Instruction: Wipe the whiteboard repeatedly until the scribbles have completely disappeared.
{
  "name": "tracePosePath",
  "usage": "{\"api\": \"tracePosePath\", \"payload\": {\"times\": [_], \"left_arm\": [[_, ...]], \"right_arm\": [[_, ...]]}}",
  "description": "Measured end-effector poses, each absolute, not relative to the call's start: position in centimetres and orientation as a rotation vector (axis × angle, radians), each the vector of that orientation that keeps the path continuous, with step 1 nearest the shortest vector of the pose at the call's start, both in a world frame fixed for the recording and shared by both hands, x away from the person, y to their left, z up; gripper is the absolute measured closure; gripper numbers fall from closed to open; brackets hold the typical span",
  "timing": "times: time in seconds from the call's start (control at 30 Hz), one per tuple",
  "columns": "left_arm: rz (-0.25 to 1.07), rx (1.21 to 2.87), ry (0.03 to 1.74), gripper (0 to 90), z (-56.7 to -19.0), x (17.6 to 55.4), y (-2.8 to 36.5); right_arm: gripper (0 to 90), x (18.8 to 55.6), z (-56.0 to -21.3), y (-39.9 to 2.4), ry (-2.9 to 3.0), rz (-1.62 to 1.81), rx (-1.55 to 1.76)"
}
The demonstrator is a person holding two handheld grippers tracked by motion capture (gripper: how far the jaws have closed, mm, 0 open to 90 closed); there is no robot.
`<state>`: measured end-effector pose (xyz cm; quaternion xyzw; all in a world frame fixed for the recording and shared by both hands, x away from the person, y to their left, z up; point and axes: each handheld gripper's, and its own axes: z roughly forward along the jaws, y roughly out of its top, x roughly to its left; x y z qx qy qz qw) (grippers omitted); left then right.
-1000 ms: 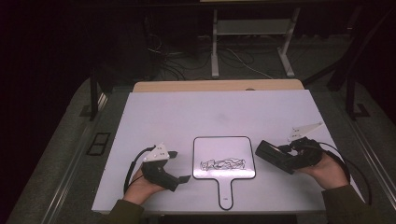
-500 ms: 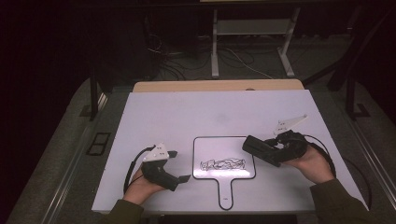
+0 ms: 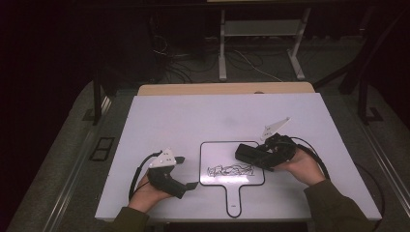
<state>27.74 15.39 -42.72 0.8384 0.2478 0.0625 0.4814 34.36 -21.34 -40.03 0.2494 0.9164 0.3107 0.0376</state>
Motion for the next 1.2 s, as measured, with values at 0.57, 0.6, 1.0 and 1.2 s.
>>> {"api": "tracePosePath", "payload": {"times": [0.57, 0.6, 1.0, 1.2], "left_arm": [[0.151, 2.043, 0.603, 0.0, -42.7, 27.7, 15.4], [0.150, 2.043, 0.603, 0.0, -42.7, 27.7, 15.4], [0.149, 2.043, 0.602, 0.0, -42.7, 27.7, 15.4], [0.147, 2.045, 0.600, 0.0, -42.7, 27.7, 15.4]], "right_arm": [[39.0, 34.9, -41.4, -17.6, 2.912, 0.843, 0.621], [39.0, 34.9, -41.4, -17.5, 2.918, 0.823, 0.611], [39.1, 34.8, -41.6, -16.2, 2.936, 0.707, 0.555], [39.1, 33.8, -41.5, -14.7, 2.956, 0.678, 0.453]]}}
